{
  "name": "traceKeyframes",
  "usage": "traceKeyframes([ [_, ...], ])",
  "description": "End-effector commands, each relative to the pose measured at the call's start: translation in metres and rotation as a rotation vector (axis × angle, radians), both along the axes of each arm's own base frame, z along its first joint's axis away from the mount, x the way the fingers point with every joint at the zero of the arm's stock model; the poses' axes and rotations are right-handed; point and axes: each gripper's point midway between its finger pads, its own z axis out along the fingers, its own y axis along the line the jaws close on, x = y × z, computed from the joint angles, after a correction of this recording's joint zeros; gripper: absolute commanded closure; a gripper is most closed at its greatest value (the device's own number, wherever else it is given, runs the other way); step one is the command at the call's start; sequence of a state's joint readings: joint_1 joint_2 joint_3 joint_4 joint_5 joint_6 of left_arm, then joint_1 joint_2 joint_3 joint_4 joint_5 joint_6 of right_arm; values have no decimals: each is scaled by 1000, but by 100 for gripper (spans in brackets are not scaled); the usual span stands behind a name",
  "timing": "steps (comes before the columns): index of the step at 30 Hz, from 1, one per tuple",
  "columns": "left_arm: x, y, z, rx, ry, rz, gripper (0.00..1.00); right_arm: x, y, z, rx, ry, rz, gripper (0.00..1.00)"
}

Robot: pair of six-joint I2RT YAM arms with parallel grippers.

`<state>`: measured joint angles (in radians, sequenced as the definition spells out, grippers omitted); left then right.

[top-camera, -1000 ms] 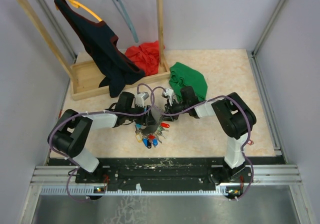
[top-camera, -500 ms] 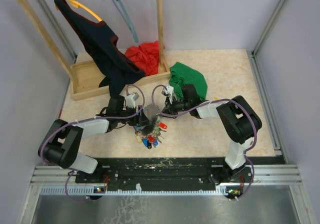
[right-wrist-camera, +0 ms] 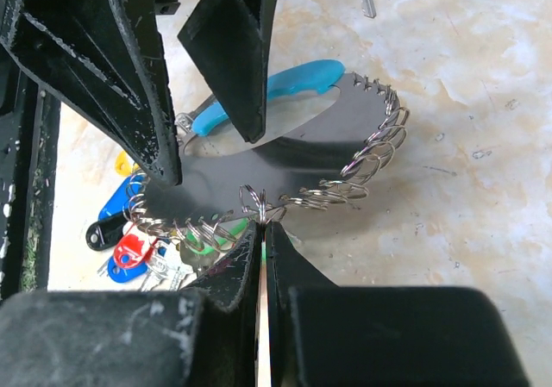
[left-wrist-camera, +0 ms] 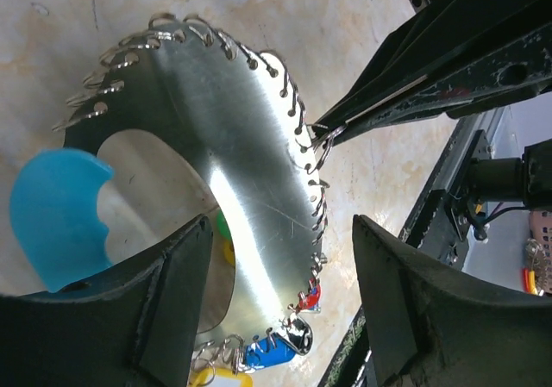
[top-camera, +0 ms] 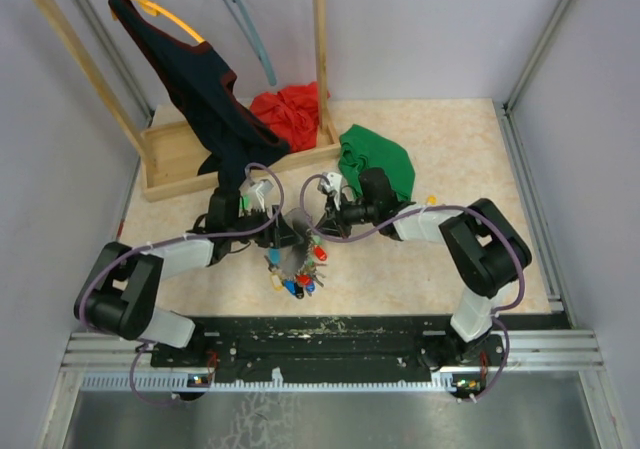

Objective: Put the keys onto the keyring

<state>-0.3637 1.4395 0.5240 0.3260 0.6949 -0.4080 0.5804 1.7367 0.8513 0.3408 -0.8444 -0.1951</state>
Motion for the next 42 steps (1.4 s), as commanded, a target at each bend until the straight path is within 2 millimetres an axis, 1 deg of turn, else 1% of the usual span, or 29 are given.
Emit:
traceKeyframes([
  [1, 7, -10, 6, -58, -22, -27, 28, 8, 12, 38, 63, -118, 26, 100],
  [5, 7, -13, -3, -77, 7, -31, 28, 6, 13, 40, 62, -125, 30, 100],
  [10, 3, -19, 0, -144, 21, -54, 28, 6, 13, 41, 59, -135, 27, 100],
  [15, 4, -22, -1, -167, 23, -68, 34, 5, 14, 43, 64, -140, 30, 100],
  [24, -1, -27, -3, -217, 42, -95, 59, 5, 13, 44, 66, -147, 21, 100],
  [26, -2, -28, -1, -224, 37, -99, 66, 4, 13, 43, 67, -147, 21, 100],
  [28, -1, -28, 1, -227, 29, -100, 75, 4, 11, 55, 82, -176, 14, 100],
  [29, -1, -28, 2, -227, 25, -99, 79, 3, 10, 56, 82, -181, 10, 100],
  [30, -1, -28, 3, -229, 21, -103, 86, 3, 9, 56, 79, -189, 4, 100],
  [33, -2, -28, 6, -236, 12, -111, 98, 3, 4, 59, 76, -214, -16, 100],
  [34, -2, -29, 6, -239, 8, -115, 99, 3, 3, 60, 75, -222, -21, 100],
  [37, -4, -29, 8, -248, 1, -126, 99, 2, -2, 63, 70, -243, -40, 90],
  [38, -5, -30, 9, -251, 0, -131, 99, 1, -4, 64, 69, -253, -47, 83],
  [39, -4, -29, 11, -251, -9, -132, 99, 0, -7, 66, 68, -266, -58, 71],
  [40, -5, -29, 12, -248, -15, -136, 99, 0, -10, 68, 69, -278, -70, 66],
  [42, -3, -28, 12, -227, -30, -136, 99, -2, -17, 69, 66, -304, -103, 64],
])
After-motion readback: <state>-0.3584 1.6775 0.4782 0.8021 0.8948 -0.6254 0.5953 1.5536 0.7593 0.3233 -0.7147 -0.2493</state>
